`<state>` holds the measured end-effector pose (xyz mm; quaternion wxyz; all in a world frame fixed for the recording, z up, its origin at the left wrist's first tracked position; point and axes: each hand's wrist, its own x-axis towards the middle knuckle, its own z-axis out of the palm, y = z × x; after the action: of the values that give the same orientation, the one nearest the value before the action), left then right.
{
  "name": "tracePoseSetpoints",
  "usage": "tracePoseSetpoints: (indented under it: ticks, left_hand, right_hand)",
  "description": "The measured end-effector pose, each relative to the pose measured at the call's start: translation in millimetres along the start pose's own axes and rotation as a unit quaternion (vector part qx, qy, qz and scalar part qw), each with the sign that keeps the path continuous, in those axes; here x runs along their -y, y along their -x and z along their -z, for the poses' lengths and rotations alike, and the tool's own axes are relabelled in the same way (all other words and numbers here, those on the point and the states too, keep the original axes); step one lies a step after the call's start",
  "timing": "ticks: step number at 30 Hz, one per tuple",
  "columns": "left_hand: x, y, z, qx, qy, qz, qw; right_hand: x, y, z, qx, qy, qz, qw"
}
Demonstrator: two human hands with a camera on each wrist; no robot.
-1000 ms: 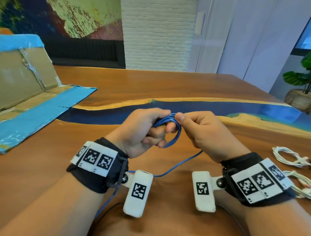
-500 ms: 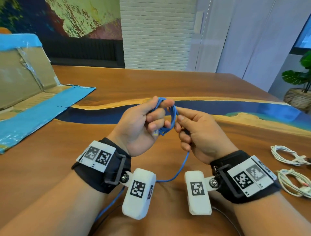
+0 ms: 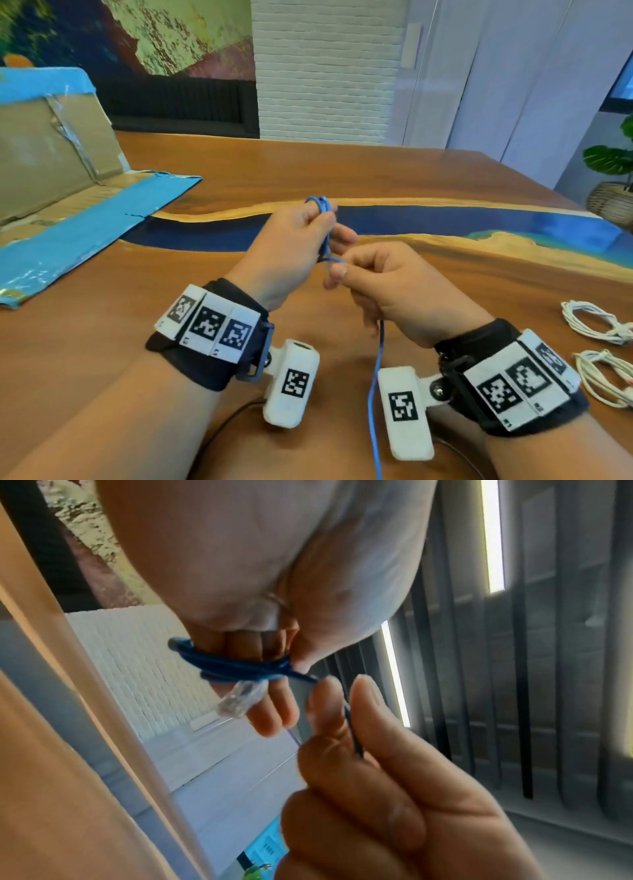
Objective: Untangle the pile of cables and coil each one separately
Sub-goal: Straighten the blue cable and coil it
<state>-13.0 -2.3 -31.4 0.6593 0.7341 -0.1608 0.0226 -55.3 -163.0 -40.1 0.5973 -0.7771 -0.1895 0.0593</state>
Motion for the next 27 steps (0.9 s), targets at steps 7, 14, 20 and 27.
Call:
tracePoseSetpoints:
  ticks: [7,14,20,27]
  left_hand:
    - [-1.4,6.6,0.4,0.167,-0.016,0.080,0.982]
    - [-10.0,9.8,5.2,0.167,0.177,0.133,0.961]
    - [-11.1,12.6,3.0,0.183,0.202,0.119,0.955]
    - [-10.0,15.4,-5.0,0.211,0.181,0.116,0.953]
  right_hand:
    - [-9.2,-7.4,31.8,-0.196,-0.160,0.043,0.966]
    - [-10.9,-7.0,25.8,-0.148,-0.212,0.040,0.965]
    - [-11.1,-8.3,26.0,-0.199,-0.189,0.061,0.960]
    - [-13.7,-11.8,26.5,-0.276,-0.172,0.077,0.942]
